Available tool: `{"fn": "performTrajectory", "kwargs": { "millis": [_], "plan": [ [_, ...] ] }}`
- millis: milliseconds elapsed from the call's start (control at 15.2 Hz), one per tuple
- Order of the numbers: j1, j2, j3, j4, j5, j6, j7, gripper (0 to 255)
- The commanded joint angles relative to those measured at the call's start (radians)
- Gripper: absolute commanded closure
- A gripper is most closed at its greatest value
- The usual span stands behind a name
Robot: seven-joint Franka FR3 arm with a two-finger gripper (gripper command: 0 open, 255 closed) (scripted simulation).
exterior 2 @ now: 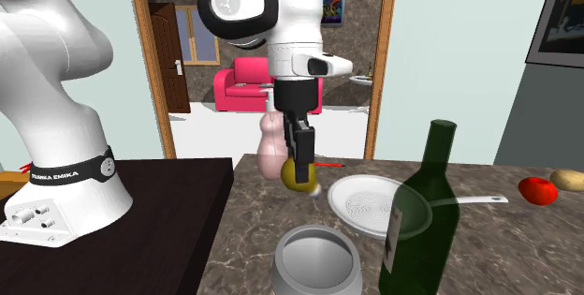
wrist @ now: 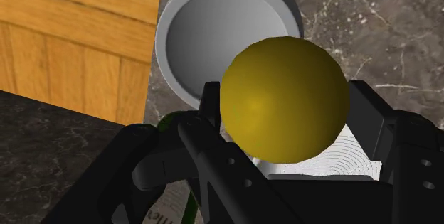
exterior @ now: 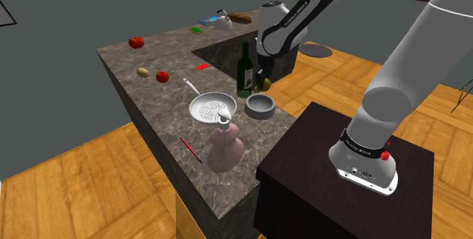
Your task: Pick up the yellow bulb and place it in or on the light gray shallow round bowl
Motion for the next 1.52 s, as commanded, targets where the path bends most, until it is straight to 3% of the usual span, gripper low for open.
{"fn": "performTrajectory", "kwargs": {
  "millis": [0,132,1254,1452],
  "plan": [
    [-0.020,0.047,-0.024,0.063,0.001,-0.012,-0.048,255],
    [-0.037,0.090,-0.044,0.124,0.007,-0.028,-0.091,255],
    [-0.037,0.314,-0.053,0.111,-0.027,0.207,-0.054,255],
    [-0.037,0.322,-0.054,0.112,-0.028,0.215,-0.052,255]
  ]
}}
